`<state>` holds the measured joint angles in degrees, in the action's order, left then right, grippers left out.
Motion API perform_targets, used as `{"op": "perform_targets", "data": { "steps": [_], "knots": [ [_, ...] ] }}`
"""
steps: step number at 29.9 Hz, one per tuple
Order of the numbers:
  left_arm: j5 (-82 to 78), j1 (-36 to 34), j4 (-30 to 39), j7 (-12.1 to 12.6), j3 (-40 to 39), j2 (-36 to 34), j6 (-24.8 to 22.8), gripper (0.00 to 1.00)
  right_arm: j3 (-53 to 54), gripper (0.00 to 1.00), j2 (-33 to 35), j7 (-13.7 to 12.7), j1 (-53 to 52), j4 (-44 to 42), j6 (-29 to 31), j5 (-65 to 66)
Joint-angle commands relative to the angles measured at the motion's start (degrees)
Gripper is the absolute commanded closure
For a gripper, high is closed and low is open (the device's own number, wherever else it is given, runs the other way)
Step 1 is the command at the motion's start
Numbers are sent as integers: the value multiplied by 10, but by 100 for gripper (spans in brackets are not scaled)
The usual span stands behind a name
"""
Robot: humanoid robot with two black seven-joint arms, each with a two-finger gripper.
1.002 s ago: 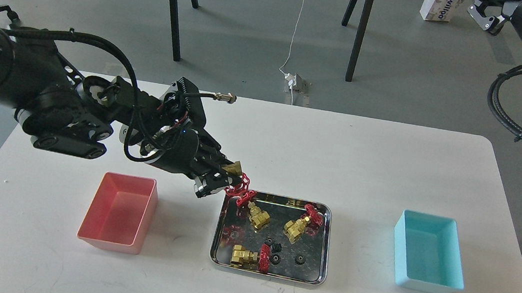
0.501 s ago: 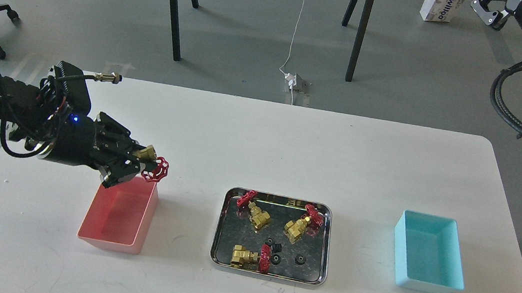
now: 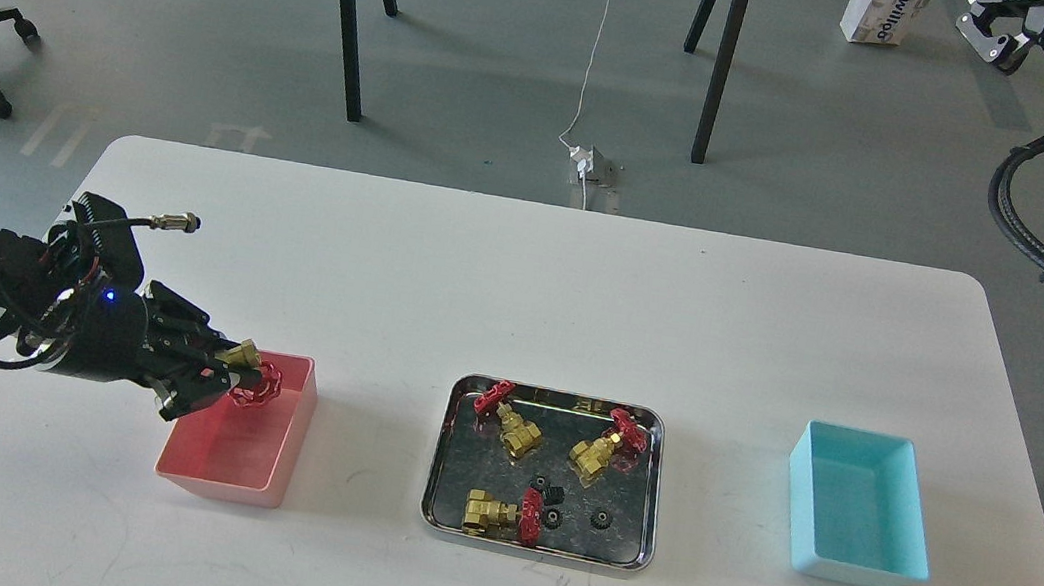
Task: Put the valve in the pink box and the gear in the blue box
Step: 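Lower the valve into the pink box and open the left gripper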
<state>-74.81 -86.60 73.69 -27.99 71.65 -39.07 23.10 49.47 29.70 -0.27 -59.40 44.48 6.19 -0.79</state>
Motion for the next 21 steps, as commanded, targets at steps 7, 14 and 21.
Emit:
{"op": "perform_targets", "data": {
  "steps": [7,14,21],
  "knots": [
    [1,64,-45,0,-5,13,11,80,-1,0,0,0,13,1,0,-2],
    [1,86,-60,0,-5,27,11,76,1,0,-1,1,24,2,0,-2],
    [1,87,-65,0,-5,33,11,70,3,0,0,2,35,4,0,-2]
  ]
}}
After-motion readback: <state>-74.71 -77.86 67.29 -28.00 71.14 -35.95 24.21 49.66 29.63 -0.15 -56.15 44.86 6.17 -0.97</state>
